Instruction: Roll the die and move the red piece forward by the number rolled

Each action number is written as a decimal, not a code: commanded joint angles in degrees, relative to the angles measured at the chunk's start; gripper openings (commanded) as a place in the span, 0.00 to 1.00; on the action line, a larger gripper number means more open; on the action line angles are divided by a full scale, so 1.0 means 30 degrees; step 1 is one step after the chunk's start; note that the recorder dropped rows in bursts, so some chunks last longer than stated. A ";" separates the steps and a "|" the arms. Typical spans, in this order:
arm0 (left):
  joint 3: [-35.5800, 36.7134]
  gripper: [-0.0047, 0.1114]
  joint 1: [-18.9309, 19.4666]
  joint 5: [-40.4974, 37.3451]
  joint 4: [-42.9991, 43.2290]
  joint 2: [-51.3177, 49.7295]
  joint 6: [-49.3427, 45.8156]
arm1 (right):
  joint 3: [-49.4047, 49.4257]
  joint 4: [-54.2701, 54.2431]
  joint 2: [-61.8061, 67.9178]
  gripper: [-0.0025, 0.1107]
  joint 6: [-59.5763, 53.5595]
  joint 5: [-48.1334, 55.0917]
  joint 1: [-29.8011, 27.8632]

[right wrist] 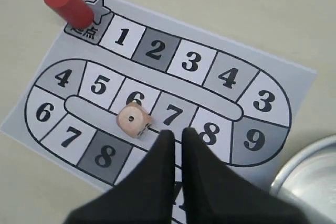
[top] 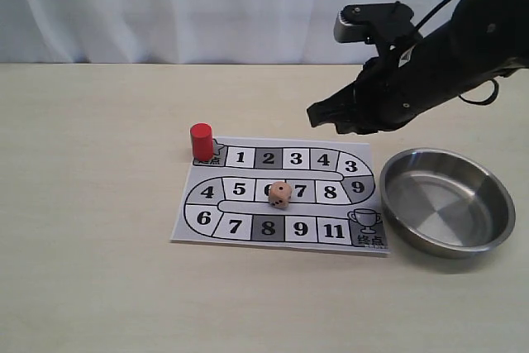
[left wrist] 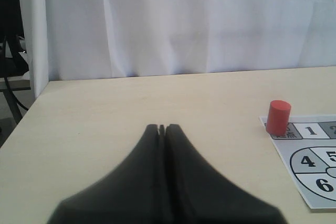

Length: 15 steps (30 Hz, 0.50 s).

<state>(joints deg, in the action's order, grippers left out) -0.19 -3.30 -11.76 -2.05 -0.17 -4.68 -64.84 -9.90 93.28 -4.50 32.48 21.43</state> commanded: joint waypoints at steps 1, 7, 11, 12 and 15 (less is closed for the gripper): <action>0.0062 0.04 -0.0001 0.0176 -0.0041 0.0057 -0.0071 | -0.0147 -0.0352 0.0721 0.06 -0.2259 0.0184 0.0029; 0.0062 0.04 -0.0001 0.0176 -0.0041 0.0057 -0.0071 | -0.0147 -0.1226 0.1775 0.06 -0.3381 0.0596 0.0029; 0.0062 0.04 -0.0001 0.0176 -0.0041 0.0057 -0.0071 | -0.0147 -0.1188 0.2613 0.06 -0.4133 0.0924 0.0694; 0.0062 0.04 -0.0001 0.0176 -0.0041 0.0057 -0.0071 | -0.0147 -0.1119 0.2814 0.06 -0.4360 0.0924 0.0971; 0.0062 0.04 -0.0001 0.0176 -0.0041 0.0057 -0.0071 | -0.0147 -0.0816 0.3439 0.06 -0.4720 0.0565 0.1900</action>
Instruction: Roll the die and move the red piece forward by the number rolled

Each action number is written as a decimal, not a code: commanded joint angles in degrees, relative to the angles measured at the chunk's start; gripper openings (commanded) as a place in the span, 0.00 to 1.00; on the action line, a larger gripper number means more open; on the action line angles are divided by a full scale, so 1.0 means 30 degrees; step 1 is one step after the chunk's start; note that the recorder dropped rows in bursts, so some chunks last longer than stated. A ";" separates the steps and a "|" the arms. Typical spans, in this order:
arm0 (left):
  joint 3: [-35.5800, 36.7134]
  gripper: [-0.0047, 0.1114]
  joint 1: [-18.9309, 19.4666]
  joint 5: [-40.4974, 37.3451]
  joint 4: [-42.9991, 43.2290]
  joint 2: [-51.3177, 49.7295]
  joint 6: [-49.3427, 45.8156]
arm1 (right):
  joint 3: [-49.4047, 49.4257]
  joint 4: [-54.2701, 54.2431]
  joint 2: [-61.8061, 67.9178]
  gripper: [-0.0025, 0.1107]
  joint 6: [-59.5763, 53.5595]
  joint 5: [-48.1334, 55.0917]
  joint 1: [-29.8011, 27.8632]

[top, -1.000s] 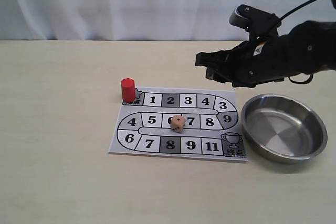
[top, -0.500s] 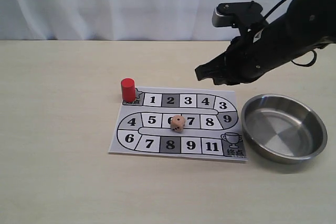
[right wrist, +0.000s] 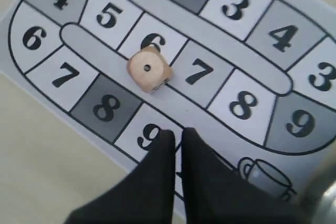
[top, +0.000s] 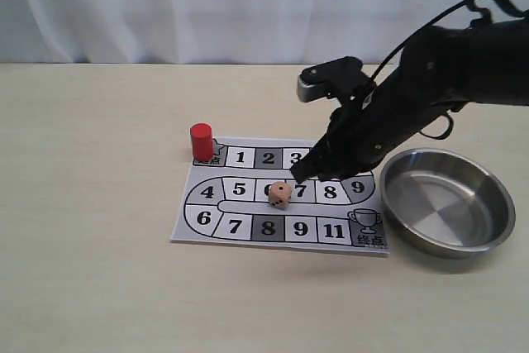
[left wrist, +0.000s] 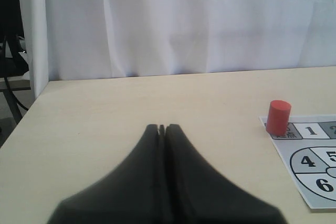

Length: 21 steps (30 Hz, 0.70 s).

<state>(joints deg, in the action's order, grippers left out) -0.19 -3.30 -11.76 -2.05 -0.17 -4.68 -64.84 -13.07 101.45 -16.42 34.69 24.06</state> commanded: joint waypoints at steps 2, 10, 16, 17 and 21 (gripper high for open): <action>0.0062 0.04 -0.0001 0.0176 -0.0041 0.0057 -0.0071 | -0.0147 0.0240 0.1110 0.06 -0.1516 -0.0173 0.1380; 0.0062 0.04 -0.0001 0.0176 -0.0041 0.0057 -0.0071 | -0.0147 0.0166 0.2395 0.06 -0.1745 -0.0767 0.1592; 0.0062 0.04 -0.0001 0.0176 -0.0041 0.0057 -0.0071 | -0.0147 0.0166 0.3022 0.06 -0.1745 -0.2011 0.1592; 0.0062 0.04 -0.0001 0.0176 -0.0041 0.0057 -0.0071 | -0.0147 0.0166 0.3141 0.06 -0.1745 -0.2273 0.1592; 0.0062 0.04 -0.0001 0.0176 -0.0041 0.0057 -0.0071 | -0.0147 0.0166 0.3477 0.06 -0.1745 -0.2976 0.1592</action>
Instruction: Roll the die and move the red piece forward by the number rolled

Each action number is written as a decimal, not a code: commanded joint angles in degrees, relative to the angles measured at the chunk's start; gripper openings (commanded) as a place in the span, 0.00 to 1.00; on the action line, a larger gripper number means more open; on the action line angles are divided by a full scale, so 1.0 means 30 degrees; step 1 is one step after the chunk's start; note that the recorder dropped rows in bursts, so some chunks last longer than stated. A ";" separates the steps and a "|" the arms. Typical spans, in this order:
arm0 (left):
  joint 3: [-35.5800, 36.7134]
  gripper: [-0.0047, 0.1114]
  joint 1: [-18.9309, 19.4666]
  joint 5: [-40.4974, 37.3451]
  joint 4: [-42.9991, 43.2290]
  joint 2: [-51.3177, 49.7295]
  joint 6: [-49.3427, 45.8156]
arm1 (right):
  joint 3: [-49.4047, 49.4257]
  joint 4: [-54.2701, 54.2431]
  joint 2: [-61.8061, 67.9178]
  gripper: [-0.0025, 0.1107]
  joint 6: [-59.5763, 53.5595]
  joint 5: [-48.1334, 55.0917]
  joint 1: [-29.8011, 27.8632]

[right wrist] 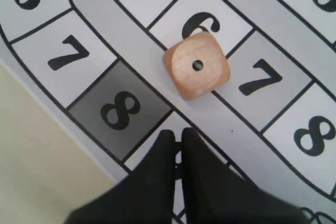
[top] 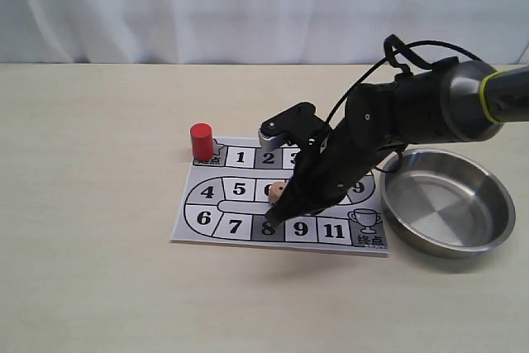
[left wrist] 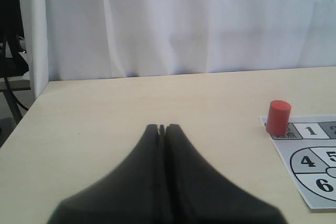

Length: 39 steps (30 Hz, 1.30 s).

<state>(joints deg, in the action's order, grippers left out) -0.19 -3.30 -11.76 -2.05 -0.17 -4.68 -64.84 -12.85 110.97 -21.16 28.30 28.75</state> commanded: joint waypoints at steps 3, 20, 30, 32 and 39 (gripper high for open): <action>0.0062 0.04 -0.0001 0.0176 -0.0041 0.0057 -0.0071 | -0.0147 0.0094 0.0455 0.06 -0.0165 -0.0823 0.0027; 0.0062 0.04 -0.0001 0.0176 -0.0041 0.0057 -0.0071 | -0.0147 0.0094 0.0493 0.06 -0.0095 -0.0780 0.0027; 0.0062 0.04 -0.0001 0.0176 -0.0041 0.0057 -0.0071 | -0.0147 0.0094 0.0493 0.06 -0.0095 -0.0344 0.0027; 0.0062 0.04 -0.0001 0.0176 -0.0041 0.0057 -0.0071 | -0.0147 0.0094 0.0493 0.06 -0.0095 -0.0344 0.0027; 0.0062 0.04 -0.0001 0.0176 -0.0041 0.0057 -0.0071 | -0.0147 0.0094 0.0493 0.06 -0.0095 -0.0344 0.0027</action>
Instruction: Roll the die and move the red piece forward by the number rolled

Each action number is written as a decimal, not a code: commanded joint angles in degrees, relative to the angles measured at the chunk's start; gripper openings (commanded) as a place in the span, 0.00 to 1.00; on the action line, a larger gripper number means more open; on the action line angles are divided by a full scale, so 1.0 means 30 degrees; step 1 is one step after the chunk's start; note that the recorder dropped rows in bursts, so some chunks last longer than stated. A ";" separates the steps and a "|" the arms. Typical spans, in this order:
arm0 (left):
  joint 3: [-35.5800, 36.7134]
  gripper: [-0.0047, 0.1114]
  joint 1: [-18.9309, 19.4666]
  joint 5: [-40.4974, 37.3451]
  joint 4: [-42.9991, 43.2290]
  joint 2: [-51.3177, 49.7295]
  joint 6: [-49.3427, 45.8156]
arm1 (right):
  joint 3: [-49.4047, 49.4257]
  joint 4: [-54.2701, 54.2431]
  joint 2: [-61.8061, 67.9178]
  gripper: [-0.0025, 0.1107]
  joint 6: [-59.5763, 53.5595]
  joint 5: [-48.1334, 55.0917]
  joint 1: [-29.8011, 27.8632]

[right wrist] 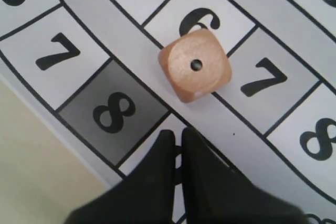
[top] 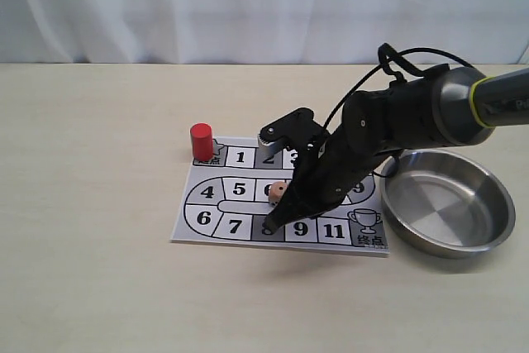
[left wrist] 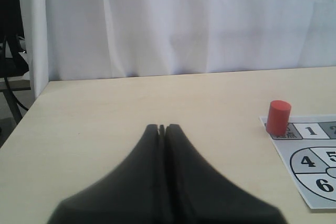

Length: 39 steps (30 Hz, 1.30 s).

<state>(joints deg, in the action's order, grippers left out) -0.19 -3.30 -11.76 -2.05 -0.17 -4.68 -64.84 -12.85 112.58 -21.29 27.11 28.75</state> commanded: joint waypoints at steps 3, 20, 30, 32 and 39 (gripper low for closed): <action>0.0062 0.04 -0.0001 0.0176 -0.0041 0.0057 -0.0071 | -0.0179 0.0154 -0.0154 0.06 -0.0213 0.0469 0.0027; 0.0062 0.04 -0.0001 0.0176 -0.0041 0.0057 -0.0071 | -0.2600 -0.0909 -0.2441 0.14 -0.0052 0.1308 0.0027; 0.0062 0.04 -0.0001 0.0176 -0.0041 0.0057 -0.0071 | -0.3339 -0.3539 -0.1080 0.67 -0.0215 -0.1564 0.0027; 0.0062 0.04 -0.0001 0.0176 -0.0041 0.0057 -0.0071 | -0.4234 -0.3630 -0.0448 0.68 -0.0215 -0.1204 0.0027; 0.0062 0.04 -0.0001 0.0176 -0.0041 0.0057 -0.0071 | -0.7823 -0.4585 0.2117 0.68 -0.0215 -0.0205 0.0027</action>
<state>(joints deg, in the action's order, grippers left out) -0.19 -3.30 -11.76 -2.05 -0.17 -4.68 -84.40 -25.69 116.31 -21.52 25.10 28.75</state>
